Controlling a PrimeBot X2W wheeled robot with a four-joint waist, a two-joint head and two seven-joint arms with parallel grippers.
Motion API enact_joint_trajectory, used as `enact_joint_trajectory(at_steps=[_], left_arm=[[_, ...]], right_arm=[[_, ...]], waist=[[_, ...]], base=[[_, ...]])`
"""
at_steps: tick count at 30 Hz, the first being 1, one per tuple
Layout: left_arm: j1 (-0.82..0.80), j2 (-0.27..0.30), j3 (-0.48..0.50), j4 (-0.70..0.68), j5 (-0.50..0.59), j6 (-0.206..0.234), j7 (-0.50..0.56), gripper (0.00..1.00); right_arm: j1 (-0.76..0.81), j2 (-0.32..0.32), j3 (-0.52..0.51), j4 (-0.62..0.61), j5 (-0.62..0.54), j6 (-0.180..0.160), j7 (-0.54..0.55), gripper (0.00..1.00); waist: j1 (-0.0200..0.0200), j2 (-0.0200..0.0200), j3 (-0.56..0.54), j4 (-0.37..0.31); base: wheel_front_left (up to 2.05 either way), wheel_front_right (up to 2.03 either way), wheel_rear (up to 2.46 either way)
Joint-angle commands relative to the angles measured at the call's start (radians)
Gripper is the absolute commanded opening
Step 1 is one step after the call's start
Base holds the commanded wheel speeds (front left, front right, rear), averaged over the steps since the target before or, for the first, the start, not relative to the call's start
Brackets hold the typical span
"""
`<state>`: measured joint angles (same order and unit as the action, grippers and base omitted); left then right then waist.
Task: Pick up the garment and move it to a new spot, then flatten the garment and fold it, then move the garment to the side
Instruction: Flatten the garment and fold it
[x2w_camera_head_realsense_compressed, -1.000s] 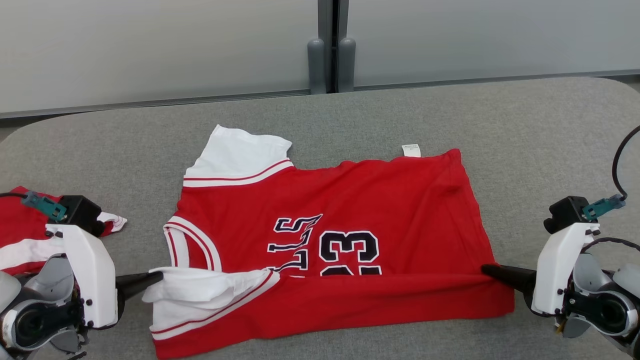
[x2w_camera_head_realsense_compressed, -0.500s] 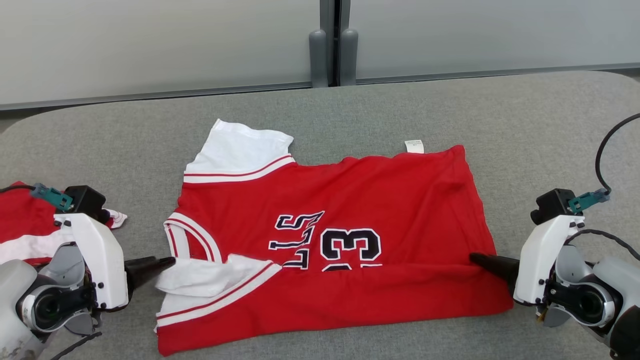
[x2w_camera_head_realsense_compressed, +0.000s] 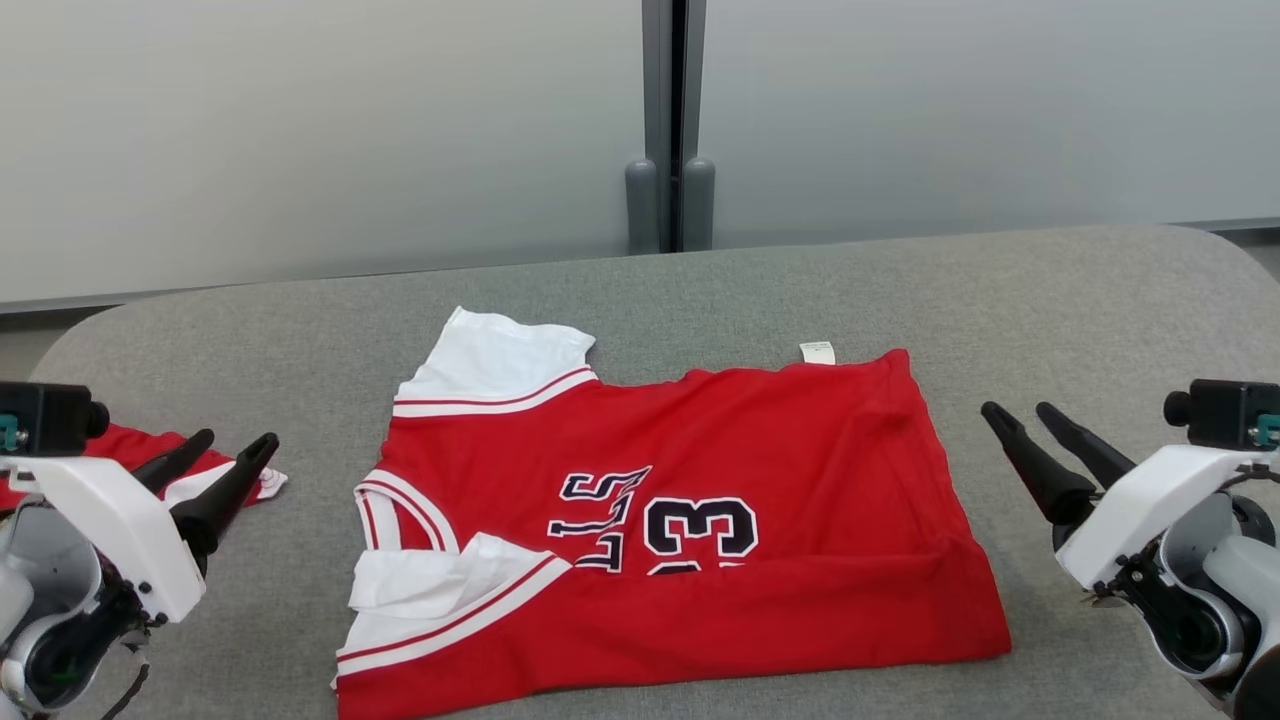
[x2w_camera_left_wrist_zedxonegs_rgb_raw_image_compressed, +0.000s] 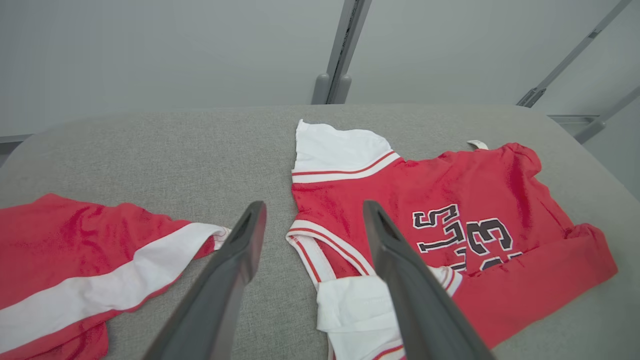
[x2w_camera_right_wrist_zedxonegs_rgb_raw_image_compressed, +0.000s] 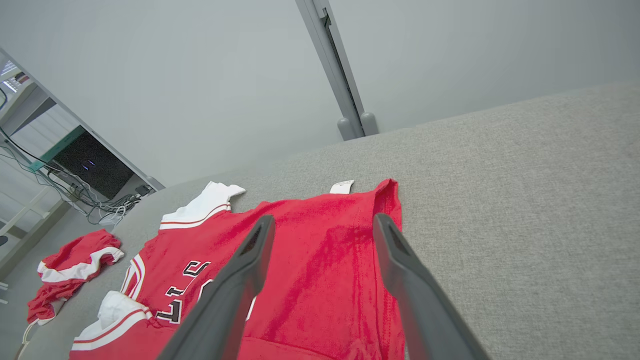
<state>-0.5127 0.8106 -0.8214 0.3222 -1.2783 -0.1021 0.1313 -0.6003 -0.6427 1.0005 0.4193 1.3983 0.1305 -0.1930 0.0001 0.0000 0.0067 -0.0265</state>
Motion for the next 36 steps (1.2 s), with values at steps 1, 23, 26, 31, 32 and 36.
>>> enact_joint_trajectory(at_steps=[1, 23, 26, 31, 32, 36], left_arm=[[0.025, 0.003, 0.007, -0.015, 0.02, 0.017, -0.041, 1.0], [0.583, -0.179, 0.36, -0.406, 0.405, 0.439, -0.395, 1.0], [0.632, -0.206, 0.386, -0.407, 0.442, 0.431, -0.395, 1.0], [0.685, -0.24, 0.364, -0.368, 0.468, 0.417, -0.379, 1.0], [0.684, -0.238, 0.352, -0.357, 0.469, 0.411, -0.365, 1.0], [0.651, -0.247, 0.313, -0.311, 0.456, 0.393, -0.301, 1.0]], right_arm=[[0.021, 0.0, -0.014, 0.006, -0.02, 0.001, -0.029, 1.0], [0.532, 0.242, -0.695, -0.028, -0.656, 0.001, -0.073, 1.0], [0.552, 0.249, -0.698, -0.027, -0.671, 0.0, -0.052, 1.0], [0.566, 0.263, -0.669, -0.017, -0.672, 0.0, 0.066, 1.0], [0.562, 0.267, -0.663, -0.011, -0.669, 0.0, 0.09, 1.0], [0.536, 0.284, -0.631, 0.02, -0.651, 0.001, 0.188, 1.0]], waist=[[-0.0001, 0.0, -0.018, 0.002], [-0.0001, 0.0, -0.071, 0.035], [-0.0001, 0.0, -0.069, 0.034], [-0.0001, 0.0, -0.063, 0.034], [-0.0001, 0.0, -0.062, 0.034], [-0.0001, 0.0, -0.055, 0.032]], base=[[0.0, 0.0, 0.0], [0.0, 0.0, 0.0], [0.0, 0.0, 0.0], [0.0, 0.0, 0.0], [0.0, 0.0, 0.0], [0.0, 0.0, 0.0]])
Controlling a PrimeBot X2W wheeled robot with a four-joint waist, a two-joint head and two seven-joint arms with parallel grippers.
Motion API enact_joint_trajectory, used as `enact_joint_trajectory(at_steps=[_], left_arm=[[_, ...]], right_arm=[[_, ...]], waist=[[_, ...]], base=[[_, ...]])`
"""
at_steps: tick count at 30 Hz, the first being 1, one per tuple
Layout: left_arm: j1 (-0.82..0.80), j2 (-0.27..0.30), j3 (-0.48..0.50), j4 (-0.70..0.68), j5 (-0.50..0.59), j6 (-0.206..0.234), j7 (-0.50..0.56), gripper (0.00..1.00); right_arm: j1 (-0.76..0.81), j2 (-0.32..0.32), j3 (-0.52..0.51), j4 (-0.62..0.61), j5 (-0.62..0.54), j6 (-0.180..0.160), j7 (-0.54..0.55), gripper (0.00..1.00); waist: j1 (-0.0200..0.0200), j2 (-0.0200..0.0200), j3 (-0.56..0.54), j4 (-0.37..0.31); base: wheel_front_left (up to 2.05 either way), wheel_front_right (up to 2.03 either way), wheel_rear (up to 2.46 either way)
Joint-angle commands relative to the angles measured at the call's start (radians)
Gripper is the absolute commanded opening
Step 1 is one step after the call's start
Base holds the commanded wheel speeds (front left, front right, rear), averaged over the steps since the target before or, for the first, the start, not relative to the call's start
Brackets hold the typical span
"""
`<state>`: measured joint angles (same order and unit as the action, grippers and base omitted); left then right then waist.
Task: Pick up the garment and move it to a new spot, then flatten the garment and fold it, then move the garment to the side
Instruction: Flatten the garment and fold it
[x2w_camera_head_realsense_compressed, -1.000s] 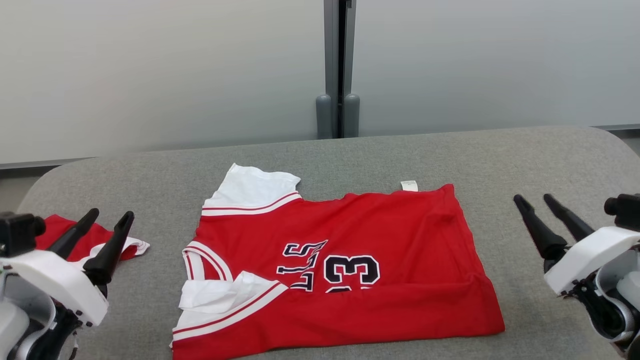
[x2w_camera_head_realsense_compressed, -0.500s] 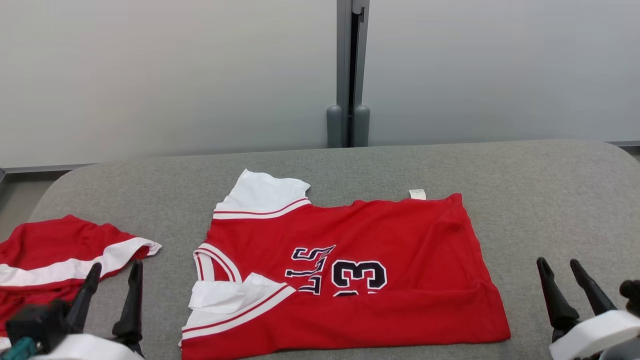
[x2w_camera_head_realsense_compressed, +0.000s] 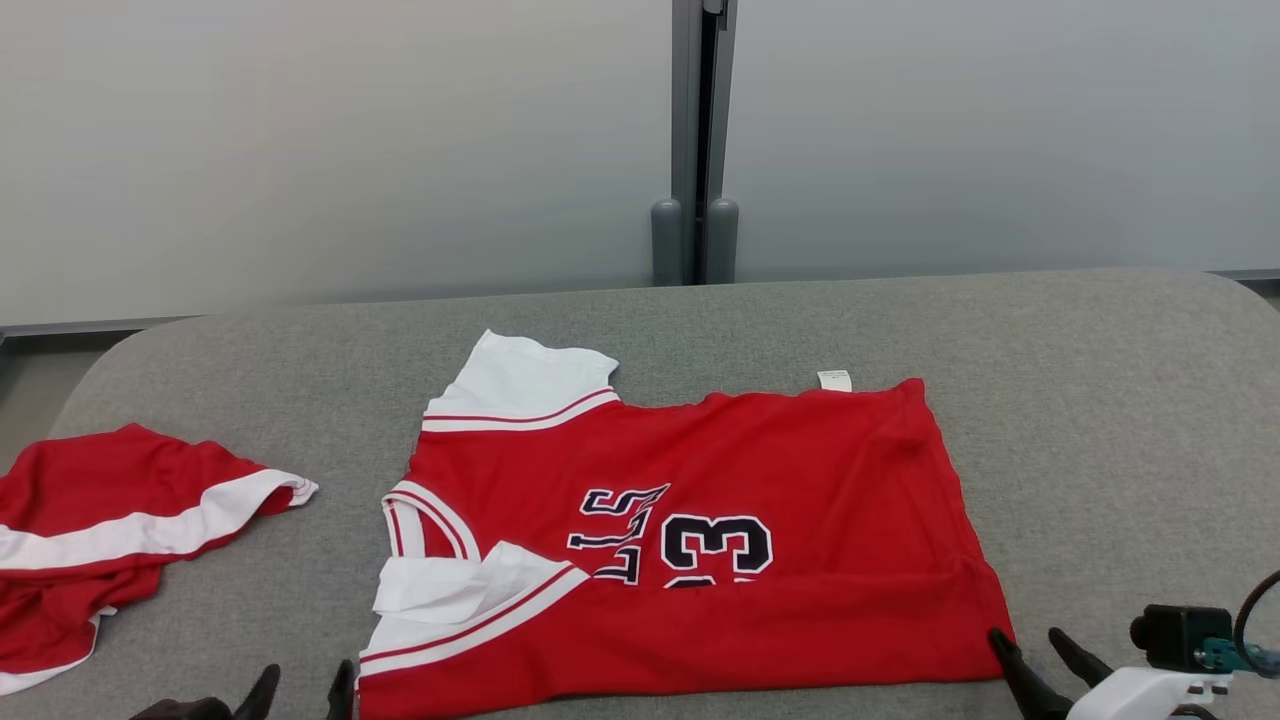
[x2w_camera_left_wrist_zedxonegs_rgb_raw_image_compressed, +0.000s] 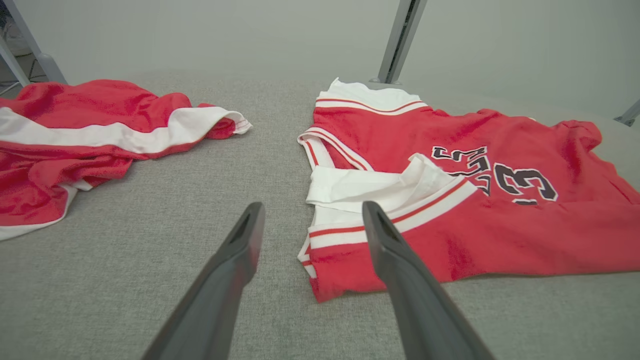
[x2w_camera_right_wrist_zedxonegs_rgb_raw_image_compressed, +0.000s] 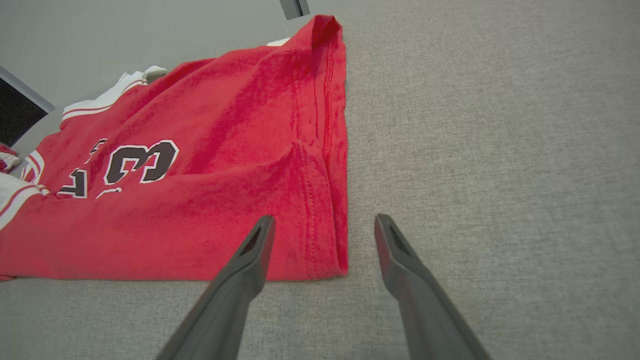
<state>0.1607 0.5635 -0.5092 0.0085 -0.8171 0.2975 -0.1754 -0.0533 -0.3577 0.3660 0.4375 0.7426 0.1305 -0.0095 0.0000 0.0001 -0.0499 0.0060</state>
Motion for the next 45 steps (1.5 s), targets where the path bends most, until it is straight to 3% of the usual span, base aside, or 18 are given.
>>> enact_joint_trajectory(at_steps=[1, 6, 19, 28, 29, 30, 31, 32, 33, 34, 35, 45], left_arm=[[-0.027, -0.006, -0.01, 0.02, -0.012, -0.012, 0.021, 1.0], [-0.068, -0.03, -0.067, 0.119, -0.031, -0.045, 0.12, 1.0], [-0.199, -0.098, -0.134, 0.317, -0.059, -0.141, 0.23, 1.0], [-0.259, -0.119, -0.151, 0.389, -0.074, -0.16, 0.29, 1.0], [-0.264, -0.119, -0.15, 0.394, -0.073, -0.16, 0.291, 0.81], [-0.265, -0.121, -0.152, 0.398, -0.074, -0.164, 0.291, 0.48], [-0.265, -0.124, -0.154, 0.401, -0.075, -0.166, 0.29, 0.18], [-0.266, -0.125, -0.153, 0.402, -0.075, -0.169, 0.284, 0.0], [-0.266, -0.125, -0.153, 0.405, -0.075, -0.171, 0.28, 0.0], [-0.266, -0.125, -0.153, 0.405, -0.075, -0.171, 0.28, 0.0], [-0.265, -0.126, -0.155, 0.406, -0.075, -0.172, 0.279, 0.0], [-0.241, -0.099, -0.164, 0.379, -0.071, -0.18, 0.282, 0.0]], right_arm=[[-0.018, 0.003, 0.009, 0.01, 0.014, 0.001, 0.02, 1.0], [-0.04, 0.018, 0.038, 0.06, 0.034, 0.001, 0.071, 1.0], [-0.083, 0.052, 0.062, 0.153, 0.037, 0.001, 0.121, 1.0], [-0.1, 0.065, 0.09, 0.179, 0.05, 0.001, 0.16, 1.0], [-0.102, 0.066, 0.093, 0.177, 0.051, 0.001, 0.16, 1.0], [-0.103, 0.066, 0.098, 0.176, 0.052, 0.001, 0.164, 0.91], [-0.105, 0.065, 0.101, 0.176, 0.052, 0.001, 0.166, 0.66], [-0.107, 0.065, 0.103, 0.177, 0.055, 0.001, 0.165, 0.43], [-0.109, 0.064, 0.105, 0.177, 0.058, 0.001, 0.164, 0.21], [-0.109, 0.064, 0.105, 0.177, 0.058, 0.001, 0.164, 0.21], [-0.109, 0.064, 0.106, 0.177, 0.061, 0.001, 0.161, 0.0], [-0.119, 0.042, 0.122, 0.158, 0.081, 0.001, 0.143, 0.0]], waist=[[0.0, -0.0001, 0.004, 0.0], [0.0, -0.0001, 0.013, 0.006], [0.0, -0.0001, 0.032, 0.011], [0.0, -0.0001, 0.031, 0.007], [0.0, -0.0001, 0.03, 0.006], [0.0, -0.0001, 0.03, 0.005], [0.0, -0.0001, 0.03, 0.005], [0.0, -0.0001, 0.029, 0.005], [0.0, -0.0001, 0.029, 0.005], [0.0, -0.0001, 0.029, 0.005], [0.0, -0.0001, 0.028, 0.005], [0.0, -0.0001, 0.005, 0.006]], base=[[0.0, 0.0, 0.0], [0.0, 0.0, 0.0], [0.0, 0.0, 0.0], [0.0, 0.0, 0.0], [0.0, 0.0, 0.0], [0.0, 0.0, 0.0], [0.0, 0.0, 0.0], [0.0, 0.0, 0.0], [0.0, 0.0, 0.0], [0.0, 0.0, 0.0], [0.0, 0.0, 0.0], [0.0, 0.0, 0.0]])
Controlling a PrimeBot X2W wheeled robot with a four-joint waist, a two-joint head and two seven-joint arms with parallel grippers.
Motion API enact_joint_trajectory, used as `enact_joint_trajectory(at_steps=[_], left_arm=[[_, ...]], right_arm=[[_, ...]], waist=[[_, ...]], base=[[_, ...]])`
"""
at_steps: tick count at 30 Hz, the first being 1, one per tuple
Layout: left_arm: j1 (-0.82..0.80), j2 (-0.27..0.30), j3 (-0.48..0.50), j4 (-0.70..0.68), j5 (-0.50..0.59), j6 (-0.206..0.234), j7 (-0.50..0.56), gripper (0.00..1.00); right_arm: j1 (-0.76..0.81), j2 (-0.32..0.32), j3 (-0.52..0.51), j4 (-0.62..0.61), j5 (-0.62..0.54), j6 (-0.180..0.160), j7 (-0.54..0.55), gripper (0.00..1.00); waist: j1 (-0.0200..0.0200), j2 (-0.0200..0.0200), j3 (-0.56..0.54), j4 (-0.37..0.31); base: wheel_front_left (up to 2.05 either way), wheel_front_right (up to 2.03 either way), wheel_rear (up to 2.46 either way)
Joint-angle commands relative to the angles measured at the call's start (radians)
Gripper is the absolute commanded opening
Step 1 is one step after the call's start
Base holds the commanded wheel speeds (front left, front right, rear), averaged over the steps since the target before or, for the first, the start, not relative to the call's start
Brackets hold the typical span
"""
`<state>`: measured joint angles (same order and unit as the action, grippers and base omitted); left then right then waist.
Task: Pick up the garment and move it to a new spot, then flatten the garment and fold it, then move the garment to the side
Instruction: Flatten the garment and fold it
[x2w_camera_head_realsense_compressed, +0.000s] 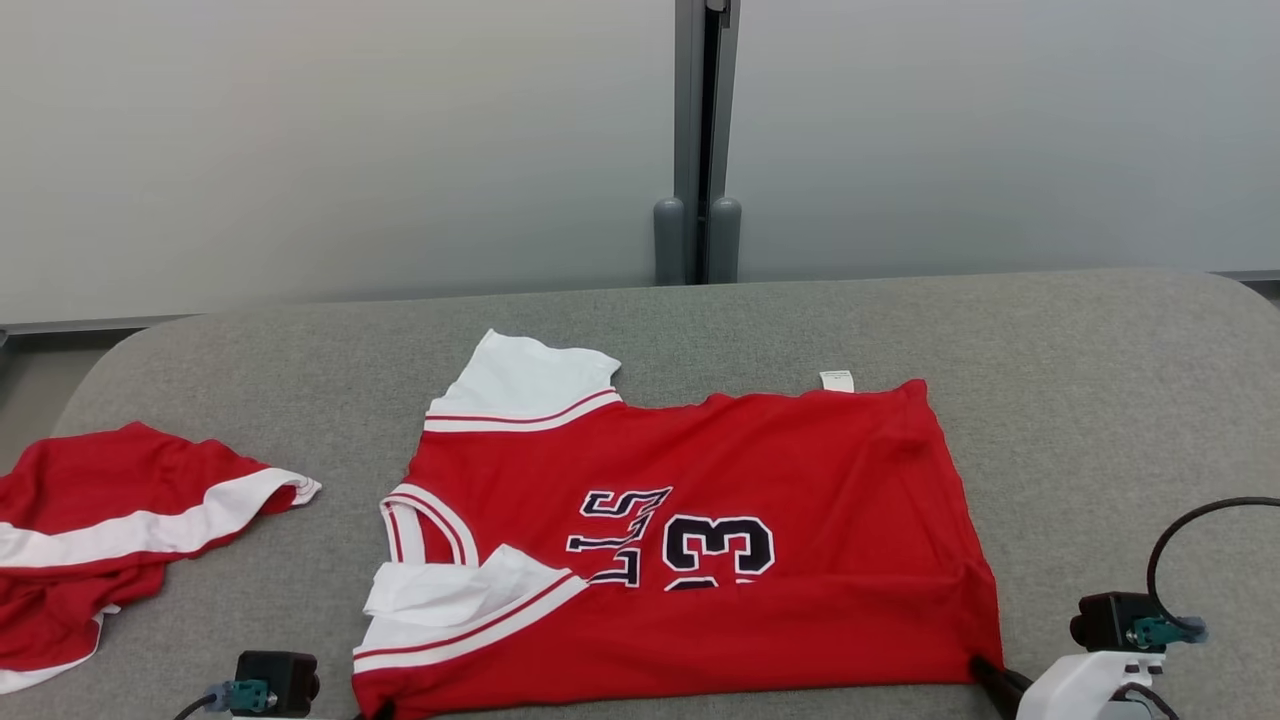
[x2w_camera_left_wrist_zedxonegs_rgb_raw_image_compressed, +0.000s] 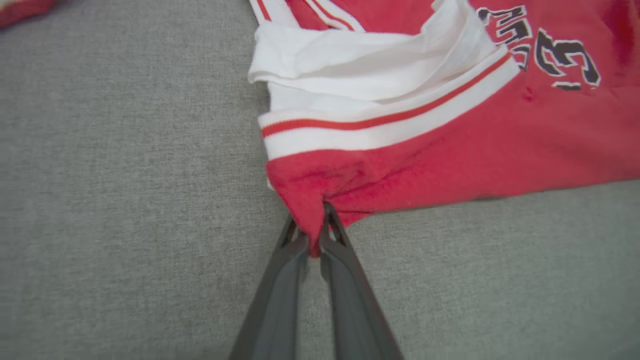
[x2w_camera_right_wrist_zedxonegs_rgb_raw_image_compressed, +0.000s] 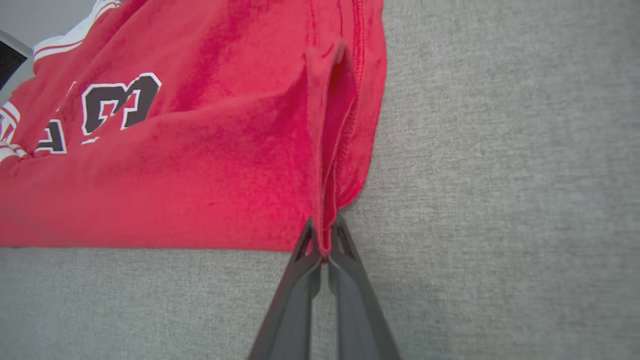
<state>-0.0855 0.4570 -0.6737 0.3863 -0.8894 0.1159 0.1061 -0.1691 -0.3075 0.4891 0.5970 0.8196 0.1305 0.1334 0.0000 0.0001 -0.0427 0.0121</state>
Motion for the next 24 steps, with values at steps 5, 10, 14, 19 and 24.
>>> enact_joint_trajectory(at_steps=[5, 10, 14, 19, 24], left_arm=[[0.047, 0.055, -0.009, -0.068, -0.01, 0.014, 0.047, 0.0], [0.12, 0.125, -0.005, -0.193, -0.038, 0.041, 0.11, 0.0], [0.17, 0.167, -0.003, -0.278, -0.049, 0.076, 0.142, 0.0], [0.225, 0.203, 0.006, -0.365, -0.076, 0.112, 0.175, 0.0], [0.26, 0.222, 0.01, -0.419, -0.091, 0.139, 0.192, 0.0]], right_arm=[[0.019, -0.038, 0.007, -0.025, 0.027, 0.0, 0.035, 0.0], [0.062, -0.085, 0.0, -0.076, 0.054, 0.0, 0.102, 0.0], [0.101, -0.113, -0.014, -0.13, 0.074, 0.0, 0.16, 0.0], [0.155, -0.139, -0.057, -0.188, 0.06, 0.0, 0.221, 0.0], [0.213, -0.13, -0.11, -0.25, 0.044, 0.0, 0.293, 0.0]], waist=[[0.0, -0.0001, -0.024, -0.004], [0.0, -0.0001, -0.045, -0.006], [0.0, -0.0001, -0.052, -0.007], [0.0, -0.0001, -0.053, -0.008], [0.0, -0.0001, -0.048, -0.006]], base=[[0.0, 0.0, 0.0], [0.0, 0.0, 0.0], [0.0, 0.0, 0.0], [0.0, 0.0, 0.0], [0.0, 0.0, 0.0]])
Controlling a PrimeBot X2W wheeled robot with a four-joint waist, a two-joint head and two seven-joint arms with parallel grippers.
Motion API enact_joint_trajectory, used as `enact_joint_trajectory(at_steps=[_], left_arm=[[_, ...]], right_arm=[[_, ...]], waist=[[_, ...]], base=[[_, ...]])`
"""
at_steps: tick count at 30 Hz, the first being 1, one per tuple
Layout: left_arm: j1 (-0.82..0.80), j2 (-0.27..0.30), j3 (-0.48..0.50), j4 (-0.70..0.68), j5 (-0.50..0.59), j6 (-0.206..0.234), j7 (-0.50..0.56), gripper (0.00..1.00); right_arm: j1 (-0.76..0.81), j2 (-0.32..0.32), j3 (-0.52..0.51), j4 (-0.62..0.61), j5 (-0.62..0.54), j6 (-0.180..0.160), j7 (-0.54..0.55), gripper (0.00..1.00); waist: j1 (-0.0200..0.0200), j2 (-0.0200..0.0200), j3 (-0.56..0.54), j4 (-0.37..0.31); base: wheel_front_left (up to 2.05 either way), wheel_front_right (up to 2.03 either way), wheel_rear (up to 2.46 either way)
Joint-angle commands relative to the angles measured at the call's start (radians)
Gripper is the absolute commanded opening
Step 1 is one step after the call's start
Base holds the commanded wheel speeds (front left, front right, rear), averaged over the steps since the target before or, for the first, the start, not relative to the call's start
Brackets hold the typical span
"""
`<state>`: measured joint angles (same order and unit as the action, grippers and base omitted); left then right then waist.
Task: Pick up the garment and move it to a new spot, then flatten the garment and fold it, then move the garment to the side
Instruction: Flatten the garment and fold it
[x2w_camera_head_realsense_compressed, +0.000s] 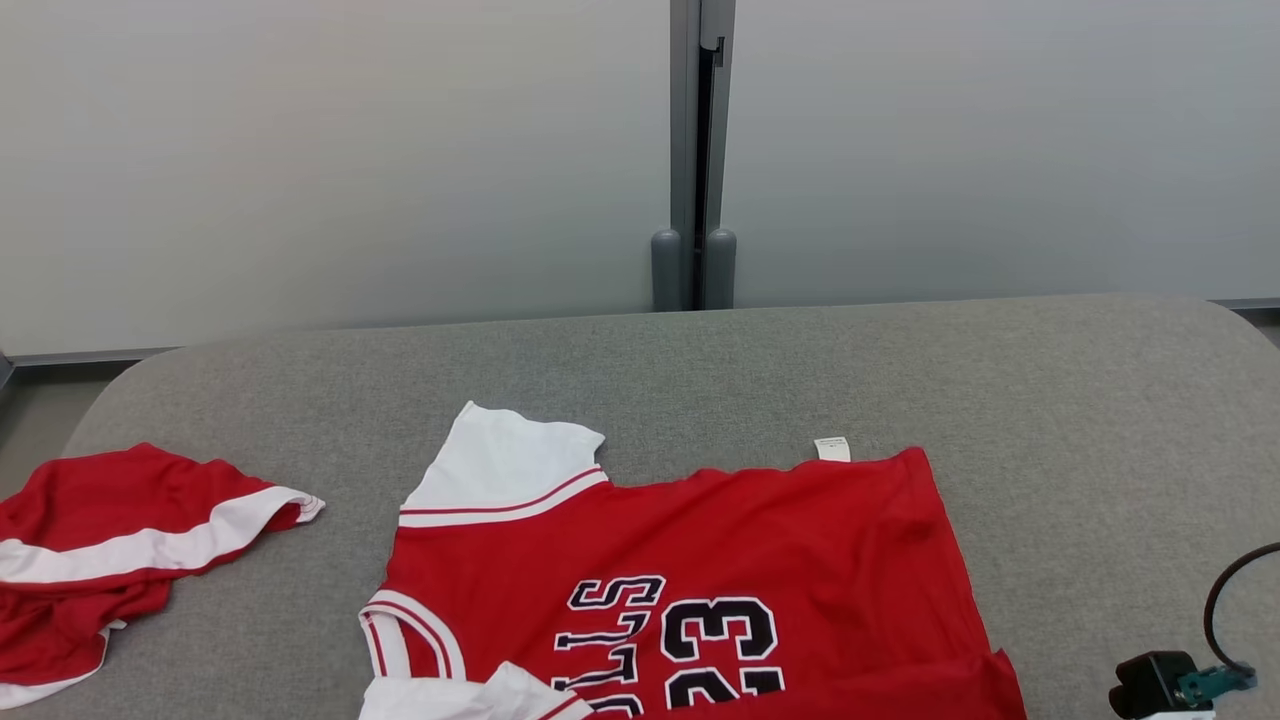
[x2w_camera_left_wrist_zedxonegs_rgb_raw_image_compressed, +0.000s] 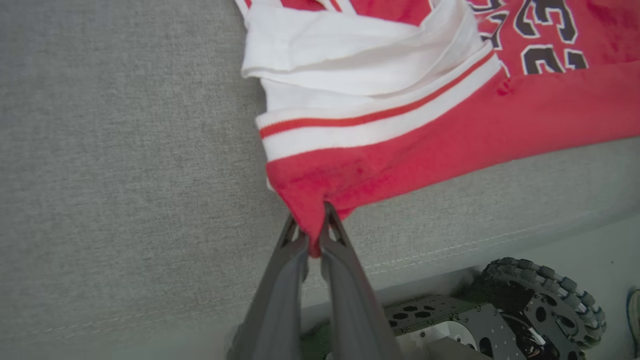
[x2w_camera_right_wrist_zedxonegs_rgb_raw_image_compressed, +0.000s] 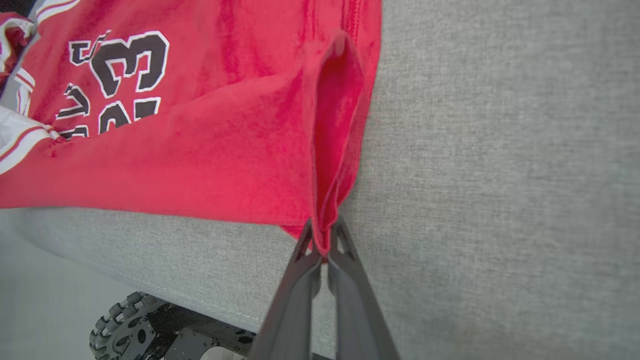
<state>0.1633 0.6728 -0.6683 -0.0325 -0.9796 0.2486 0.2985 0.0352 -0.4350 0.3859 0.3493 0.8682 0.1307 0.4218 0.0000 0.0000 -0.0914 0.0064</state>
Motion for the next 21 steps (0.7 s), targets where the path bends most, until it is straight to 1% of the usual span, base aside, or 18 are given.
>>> enact_joint_trajectory(at_steps=[1, 9, 11, 12, 13, 14, 21], left_arm=[[0.016, 0.009, 0.004, -0.007, -0.006, 0.009, 0.006, 0.0], [0.044, 0.029, 0.01, -0.041, -0.022, 0.036, 0.025, 0.0], [0.046, 0.031, 0.011, -0.043, -0.025, 0.038, 0.025, 0.0], [0.049, 0.03, 0.012, -0.046, -0.026, 0.041, 0.026, 0.68], [0.051, 0.03, 0.013, -0.048, -0.027, 0.043, 0.026, 1.0], [0.053, 0.03, 0.014, -0.05, -0.029, 0.045, 0.026, 1.0], [0.047, 0.04, 0.015, -0.068, -0.022, 0.058, 0.031, 1.0]], right_arm=[[0.022, 0.0, -0.02, -0.011, -0.012, 0.0, 0.018, 0.0], [0.112, 0.037, -0.134, -0.105, -0.075, 0.0, 0.114, 0.0], [0.119, 0.043, -0.151, -0.115, -0.088, 0.0, 0.123, 0.0], [0.126, 0.052, -0.166, -0.124, -0.097, 0.0, 0.133, 0.32], [0.132, 0.063, -0.18, -0.134, -0.107, 0.0, 0.145, 0.92], [0.137, 0.073, -0.194, -0.144, -0.115, 0.0, 0.154, 1.0], [0.167, 0.121, -0.268, -0.222, -0.163, 0.0, 0.225, 1.0]], waist=[[0.0, 0.0, 0.001, 0.0], [0.0, 0.0, 0.002, -0.002], [0.0, 0.0, 0.002, -0.003], [0.0, 0.0, 0.002, -0.004], [0.0, 0.0, 0.002, -0.005], [0.0, 0.0, 0.002, -0.006], [0.0, 0.0, -0.001, -0.009]], base=[[0.0, 0.0, 0.0], [0.0, 0.0, 0.0], [0.0, 0.0, 0.0], [0.0, 0.0, 0.0], [0.0, 0.0, 0.0], [0.0, 0.0, 0.0], [0.0, 0.0, 0.0]])
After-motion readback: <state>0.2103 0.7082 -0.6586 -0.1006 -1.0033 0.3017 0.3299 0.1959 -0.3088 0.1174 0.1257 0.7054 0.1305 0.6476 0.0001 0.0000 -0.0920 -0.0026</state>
